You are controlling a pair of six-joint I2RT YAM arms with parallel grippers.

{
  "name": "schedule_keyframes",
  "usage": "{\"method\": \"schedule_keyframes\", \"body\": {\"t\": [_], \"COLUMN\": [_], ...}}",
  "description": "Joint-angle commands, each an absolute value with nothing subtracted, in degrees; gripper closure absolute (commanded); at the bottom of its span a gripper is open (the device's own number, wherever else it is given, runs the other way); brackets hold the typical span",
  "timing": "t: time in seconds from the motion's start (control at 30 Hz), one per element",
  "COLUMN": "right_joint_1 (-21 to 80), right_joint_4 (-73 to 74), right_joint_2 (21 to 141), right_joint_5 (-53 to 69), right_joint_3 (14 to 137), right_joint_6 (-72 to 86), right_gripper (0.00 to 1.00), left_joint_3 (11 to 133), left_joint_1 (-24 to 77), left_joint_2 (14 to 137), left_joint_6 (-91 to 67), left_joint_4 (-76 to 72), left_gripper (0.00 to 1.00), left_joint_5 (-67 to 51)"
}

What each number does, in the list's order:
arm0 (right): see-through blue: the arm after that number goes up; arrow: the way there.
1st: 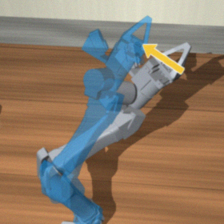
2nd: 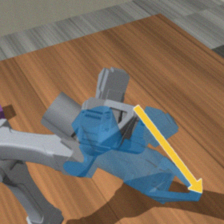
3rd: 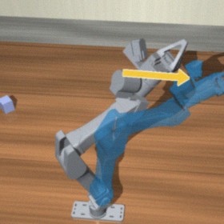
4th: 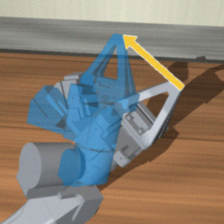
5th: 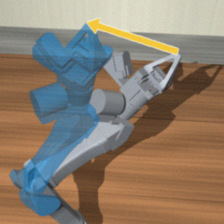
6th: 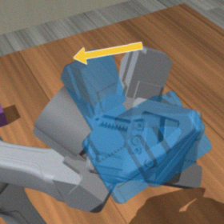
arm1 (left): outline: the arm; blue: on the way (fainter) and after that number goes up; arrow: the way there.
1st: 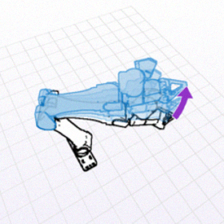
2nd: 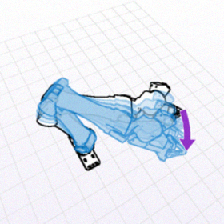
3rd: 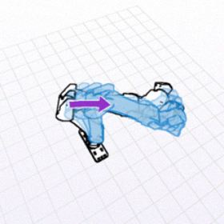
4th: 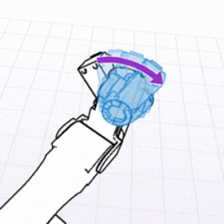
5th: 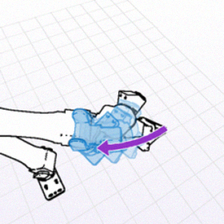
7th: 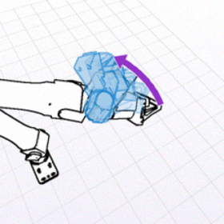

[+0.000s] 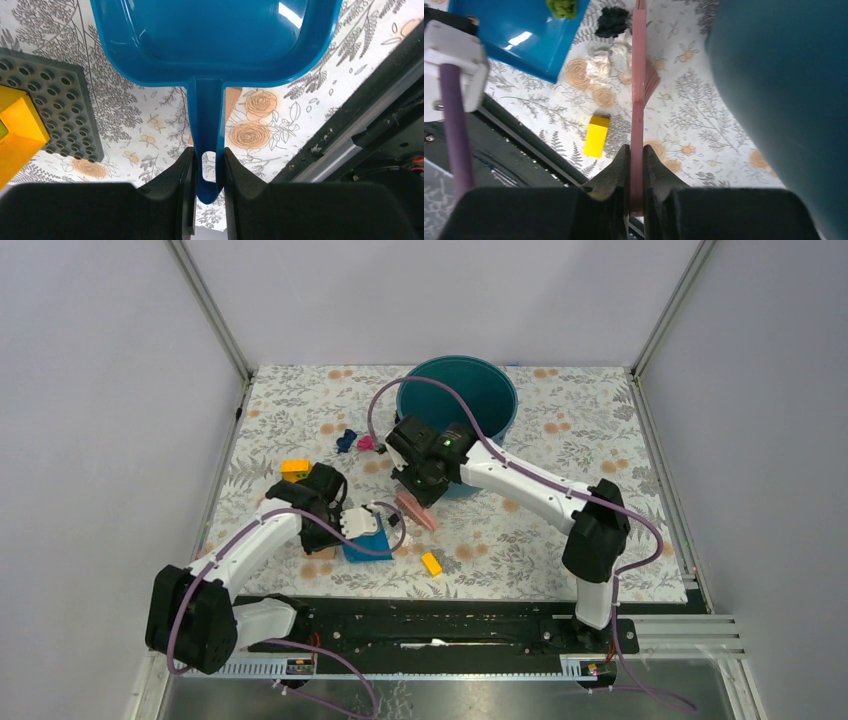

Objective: Sweep away the paper scraps from the table

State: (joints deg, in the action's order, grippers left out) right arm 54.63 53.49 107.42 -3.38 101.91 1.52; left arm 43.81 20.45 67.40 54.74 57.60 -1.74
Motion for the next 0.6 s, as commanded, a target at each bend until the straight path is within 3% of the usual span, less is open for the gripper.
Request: {"method": "schedule_keyframes", "body": {"t": [0.0,0.33,0.57], "right_joint_1": [54.56,51.59,51.60], "right_joint_4": [52.83,51.36,55.11], "right_joint_2": [109.17,112.19,108.38], "right_joint_5": [3.88,13.39,4.92], "right_joint_3": [102.13,109.34,109.06], "right_joint_6": [5.51,8.84,5.03], "right_gripper": [1.00,1.00,1.00], "left_joint_3": [45.74,47.46,46.92], "left_joint_1": [21.79,25.40,25.41], "left_joint_2": [70.06,75.54,75.02], "left_joint_6": [53.19,44.99,42.30], "left_joint_4": [54.06,48.12,44.42], "left_gripper": [1.00,1.00,1.00], "left_joint_5": [-1.36,-1.71,-2.90]}}
